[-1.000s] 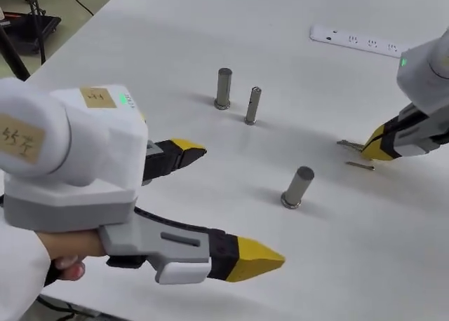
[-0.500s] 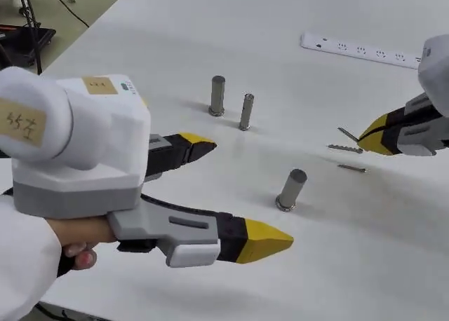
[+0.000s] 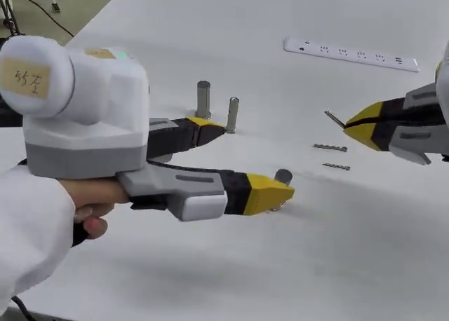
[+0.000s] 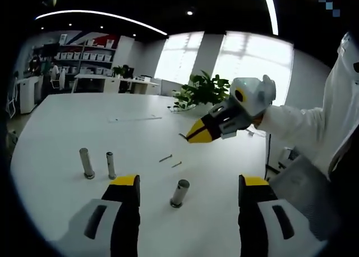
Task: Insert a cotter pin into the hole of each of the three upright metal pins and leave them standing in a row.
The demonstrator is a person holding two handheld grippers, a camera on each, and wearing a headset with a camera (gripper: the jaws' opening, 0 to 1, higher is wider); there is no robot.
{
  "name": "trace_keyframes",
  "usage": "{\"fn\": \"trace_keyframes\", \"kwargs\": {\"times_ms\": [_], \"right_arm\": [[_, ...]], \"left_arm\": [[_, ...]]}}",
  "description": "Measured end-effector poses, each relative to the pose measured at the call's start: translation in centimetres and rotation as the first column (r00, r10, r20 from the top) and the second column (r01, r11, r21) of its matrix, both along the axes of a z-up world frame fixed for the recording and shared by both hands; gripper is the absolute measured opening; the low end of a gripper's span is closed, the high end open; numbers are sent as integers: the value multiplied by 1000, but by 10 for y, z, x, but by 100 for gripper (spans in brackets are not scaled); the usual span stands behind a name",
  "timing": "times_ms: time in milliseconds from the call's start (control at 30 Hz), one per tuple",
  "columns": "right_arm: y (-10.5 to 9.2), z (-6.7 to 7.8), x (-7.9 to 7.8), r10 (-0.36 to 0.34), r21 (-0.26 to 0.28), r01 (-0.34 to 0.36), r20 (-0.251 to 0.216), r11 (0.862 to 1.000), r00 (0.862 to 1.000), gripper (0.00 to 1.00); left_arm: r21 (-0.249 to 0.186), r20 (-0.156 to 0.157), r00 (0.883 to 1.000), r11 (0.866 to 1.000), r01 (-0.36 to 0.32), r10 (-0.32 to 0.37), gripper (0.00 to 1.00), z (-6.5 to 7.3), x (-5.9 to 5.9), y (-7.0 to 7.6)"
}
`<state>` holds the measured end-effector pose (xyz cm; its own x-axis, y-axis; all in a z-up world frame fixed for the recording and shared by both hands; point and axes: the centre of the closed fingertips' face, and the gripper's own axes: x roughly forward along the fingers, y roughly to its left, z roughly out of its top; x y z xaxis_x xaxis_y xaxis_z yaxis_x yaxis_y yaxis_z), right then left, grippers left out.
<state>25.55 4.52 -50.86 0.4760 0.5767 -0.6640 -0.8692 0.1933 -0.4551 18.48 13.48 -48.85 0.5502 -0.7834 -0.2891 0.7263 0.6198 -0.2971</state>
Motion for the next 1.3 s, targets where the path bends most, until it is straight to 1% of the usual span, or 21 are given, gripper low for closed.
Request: {"fn": "trace_keyframes", "kwargs": {"times_ms": [67,167,233,300,367,400,433,567,667,767,833,900,1000,1033,1067,1167,1300], "right_arm": [[2,4,-4,-4,12,4,27,1000,1000,0],[6,9,-12,-6,20,5,56,1000,998,0],[7,10,-16,0,17,-2,67,1000,998,0],[9,12,-20,-4,33,2,74,999,997,0],[11,11,-26,-3,29,0,89,1000,996,0],[12,10,-30,11,11,-12,104,1000,994,0],[14,10,-33,16,7,-17,105,1000,994,0],[20,8,-45,26,17,-28,105,999,994,0],[24,7,-50,33,13,-35,111,999,993,0],[27,8,-55,35,19,-38,111,999,993,0],[28,8,-57,44,10,-45,124,999,991,0],[30,8,-60,54,5,-55,123,998,991,0],[32,9,-62,59,3,-59,130,998,990,0],[32,10,-62,58,4,-59,133,998,989,0],[33,11,-63,58,6,-59,134,998,989,0],[35,12,-64,62,6,-63,140,998,988,0],[39,13,-66,74,-6,-74,145,997,987,0]], "left_arm": [[-5,1,1000,1000,1,-1,65,2,4,-3],[-9,-5,1000,1000,14,-15,61,3,8,-8],[-14,-16,1000,1000,25,-26,58,4,10,-11],[-21,-20,999,999,30,-30,54,6,13,-13],[-36,-31,999,999,33,-34,50,8,14,-16],[-51,-43,998,998,35,-37,48,10,15,-18],[-57,-51,998,998,37,-40,46,11,16,-20],[-54,-61,996,997,57,-60,41,12,17,-26],[-67,-78,994,995,77,-82,33,13,16,-32],[-75,-81,992,993,93,-99,26,14,15,-36],[-77,-90,990,991,106,-112,22,14,15,-40],[-82,-99,988,990,113,-121,19,13,15,-42],[-75,-100,986,989,128,-135,15,12,13,-45],[-66,-88,985,988,143,-149,13,12,13,-46],[-57,-82,984,986,156,-160,11,11,12,-47],[-47,-87,979,983,178,-182,7,10,10,-49],[-18,-91,975,980,199,-200,6,5,9,-49]]}}
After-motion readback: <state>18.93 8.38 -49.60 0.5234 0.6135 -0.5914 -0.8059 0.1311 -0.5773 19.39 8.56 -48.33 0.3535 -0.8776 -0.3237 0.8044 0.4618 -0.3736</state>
